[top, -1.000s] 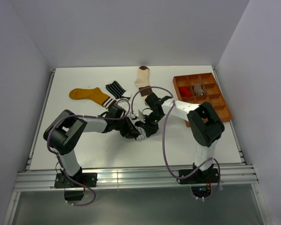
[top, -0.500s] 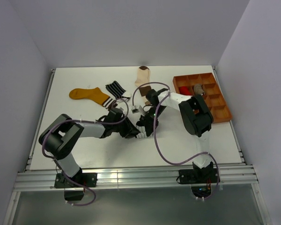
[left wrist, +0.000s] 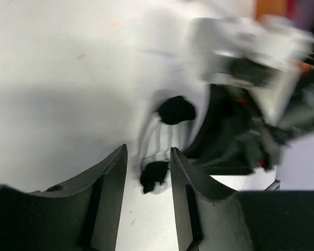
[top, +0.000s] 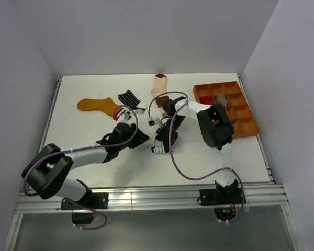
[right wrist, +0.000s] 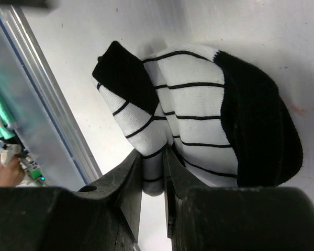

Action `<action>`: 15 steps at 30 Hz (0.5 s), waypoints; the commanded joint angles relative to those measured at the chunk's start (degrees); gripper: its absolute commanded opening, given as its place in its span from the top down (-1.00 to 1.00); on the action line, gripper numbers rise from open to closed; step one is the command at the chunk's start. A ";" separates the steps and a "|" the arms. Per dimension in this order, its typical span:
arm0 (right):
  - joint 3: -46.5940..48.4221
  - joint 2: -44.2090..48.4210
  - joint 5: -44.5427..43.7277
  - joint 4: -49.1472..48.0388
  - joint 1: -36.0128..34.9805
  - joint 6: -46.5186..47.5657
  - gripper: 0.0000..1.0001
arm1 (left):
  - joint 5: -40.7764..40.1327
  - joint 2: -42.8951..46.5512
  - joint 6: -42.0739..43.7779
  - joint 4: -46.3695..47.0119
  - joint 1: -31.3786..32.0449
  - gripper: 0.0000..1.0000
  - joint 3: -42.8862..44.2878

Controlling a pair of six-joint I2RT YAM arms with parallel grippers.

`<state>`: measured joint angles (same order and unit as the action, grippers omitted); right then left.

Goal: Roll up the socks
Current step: Roll the sock at the center of the board.

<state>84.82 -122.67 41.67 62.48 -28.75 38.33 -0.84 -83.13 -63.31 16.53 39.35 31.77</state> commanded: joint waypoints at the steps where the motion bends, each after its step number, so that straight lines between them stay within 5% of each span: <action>1: -0.62 -5.03 -12.67 -0.78 0.63 1.93 0.66 | -5.49 3.24 13.26 8.59 3.35 0.11 -0.13; 7: 0.43 -6.26 -11.70 -0.78 0.80 1.93 0.68 | 4.60 -0.78 24.18 19.23 4.85 0.14 0.92; 15: 0.35 -6.35 -10.82 -0.52 0.89 2.02 0.68 | 14.02 -11.78 25.25 24.68 4.77 0.09 5.23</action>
<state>86.72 -125.10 41.74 66.85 -28.12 37.56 8.10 -92.62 -40.97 35.46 43.99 34.68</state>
